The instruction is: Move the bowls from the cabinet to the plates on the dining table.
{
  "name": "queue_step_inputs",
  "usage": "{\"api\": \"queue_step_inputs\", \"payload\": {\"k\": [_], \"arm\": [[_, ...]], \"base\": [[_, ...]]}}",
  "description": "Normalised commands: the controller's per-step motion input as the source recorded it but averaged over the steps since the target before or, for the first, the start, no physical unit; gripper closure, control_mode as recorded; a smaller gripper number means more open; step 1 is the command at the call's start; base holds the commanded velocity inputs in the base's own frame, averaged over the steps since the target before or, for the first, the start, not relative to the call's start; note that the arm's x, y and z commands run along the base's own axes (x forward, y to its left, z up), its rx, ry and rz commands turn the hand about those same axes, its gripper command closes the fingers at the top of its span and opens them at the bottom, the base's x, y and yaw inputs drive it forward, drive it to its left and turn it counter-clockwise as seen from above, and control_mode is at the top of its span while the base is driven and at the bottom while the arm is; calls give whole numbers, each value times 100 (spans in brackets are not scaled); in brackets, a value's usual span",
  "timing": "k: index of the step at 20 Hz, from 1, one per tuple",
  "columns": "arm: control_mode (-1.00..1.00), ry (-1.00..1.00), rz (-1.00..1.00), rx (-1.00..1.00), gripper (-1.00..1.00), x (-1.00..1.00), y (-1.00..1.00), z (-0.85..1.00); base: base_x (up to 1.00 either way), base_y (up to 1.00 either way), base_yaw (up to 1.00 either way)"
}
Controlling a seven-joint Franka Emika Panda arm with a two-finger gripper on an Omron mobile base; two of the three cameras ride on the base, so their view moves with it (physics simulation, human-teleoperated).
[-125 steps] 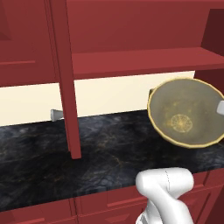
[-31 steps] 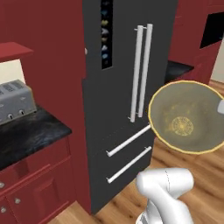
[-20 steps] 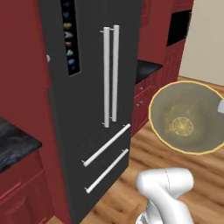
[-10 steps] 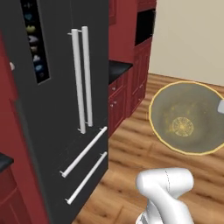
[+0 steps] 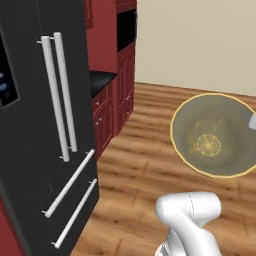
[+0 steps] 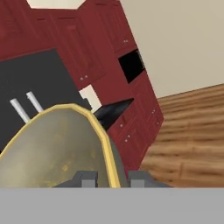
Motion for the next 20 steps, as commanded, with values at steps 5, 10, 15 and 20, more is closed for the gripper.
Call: {"api": "queue_step_inputs", "payload": {"k": [5,10,15,20], "arm": [[100,0,0,0,100,0,0,0],[100,0,0,0,100,0,0,0],[100,0,0,0,100,0,0,0],[100,0,0,0,100,0,0,0]], "base": [[0,-40,-34],[0,-40,-33],[0,-38,-33],[0,-35,-34]]}}
